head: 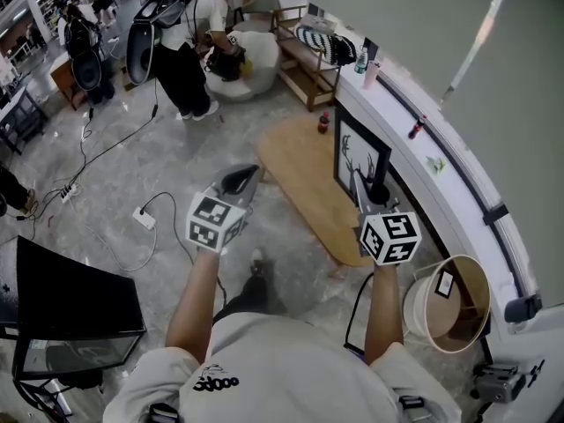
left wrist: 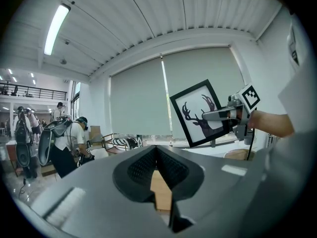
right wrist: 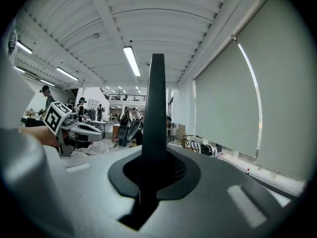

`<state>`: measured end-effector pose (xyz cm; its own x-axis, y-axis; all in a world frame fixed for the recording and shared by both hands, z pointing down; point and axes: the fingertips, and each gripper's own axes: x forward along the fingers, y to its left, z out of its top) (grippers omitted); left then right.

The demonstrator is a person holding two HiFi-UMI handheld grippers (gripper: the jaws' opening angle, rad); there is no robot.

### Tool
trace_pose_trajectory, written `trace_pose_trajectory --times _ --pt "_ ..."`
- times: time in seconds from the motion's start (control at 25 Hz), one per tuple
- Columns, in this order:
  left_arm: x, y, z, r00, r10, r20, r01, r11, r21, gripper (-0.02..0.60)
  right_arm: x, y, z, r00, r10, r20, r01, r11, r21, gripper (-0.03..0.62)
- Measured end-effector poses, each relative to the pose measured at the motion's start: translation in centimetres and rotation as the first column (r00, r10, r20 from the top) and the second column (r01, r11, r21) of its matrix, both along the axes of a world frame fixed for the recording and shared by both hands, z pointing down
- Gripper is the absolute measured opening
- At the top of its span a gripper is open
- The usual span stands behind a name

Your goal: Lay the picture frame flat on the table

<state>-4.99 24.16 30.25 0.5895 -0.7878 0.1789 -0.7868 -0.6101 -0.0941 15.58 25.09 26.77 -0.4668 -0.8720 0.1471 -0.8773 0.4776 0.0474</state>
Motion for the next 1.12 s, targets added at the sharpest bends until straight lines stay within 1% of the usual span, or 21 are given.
trace_pose_trajectory --times 0.16,0.28,0.48,0.76,0.96,1.12 --pt "0.1 -3.3 0.1 1.000 -0.011 -0.012 0.011 1.000 -0.004 0.011 0.4 -3.1 0.1 1.000 0.006 -0.004 -0.006 1.000 -0.004 0.012" --pt "0.3 -6.2 0.0 1.000 0.001 -0.014 -0.001 1.000 0.008 0.011 0.3 -5.8 0.3 1.000 0.008 -0.002 -0.008 1.000 -0.001 0.012" --pt "-0.6 -12.4 0.1 1.000 0.012 -0.007 -0.012 1.000 0.014 0.011 -0.9 -11.8 0.4 1.000 0.009 0.004 -0.009 1.000 0.006 0.012" --pt "-1.8 -20.4 -1.0 1.000 0.021 -0.005 -0.021 1.000 0.019 0.011 -2.5 -19.7 -0.7 1.000 0.011 0.029 -0.012 1.000 0.013 0.012" --pt "-2.6 -24.8 -1.4 1.000 0.026 -0.008 -0.026 0.999 0.019 0.011 -3.3 -23.8 -1.3 0.999 0.016 0.034 -0.017 1.000 0.014 0.012" --pt "-2.7 -27.1 -1.0 0.999 0.030 -0.013 -0.030 0.999 0.012 0.011 -3.5 -25.9 -0.9 0.999 0.019 0.032 -0.019 1.000 0.009 0.012"
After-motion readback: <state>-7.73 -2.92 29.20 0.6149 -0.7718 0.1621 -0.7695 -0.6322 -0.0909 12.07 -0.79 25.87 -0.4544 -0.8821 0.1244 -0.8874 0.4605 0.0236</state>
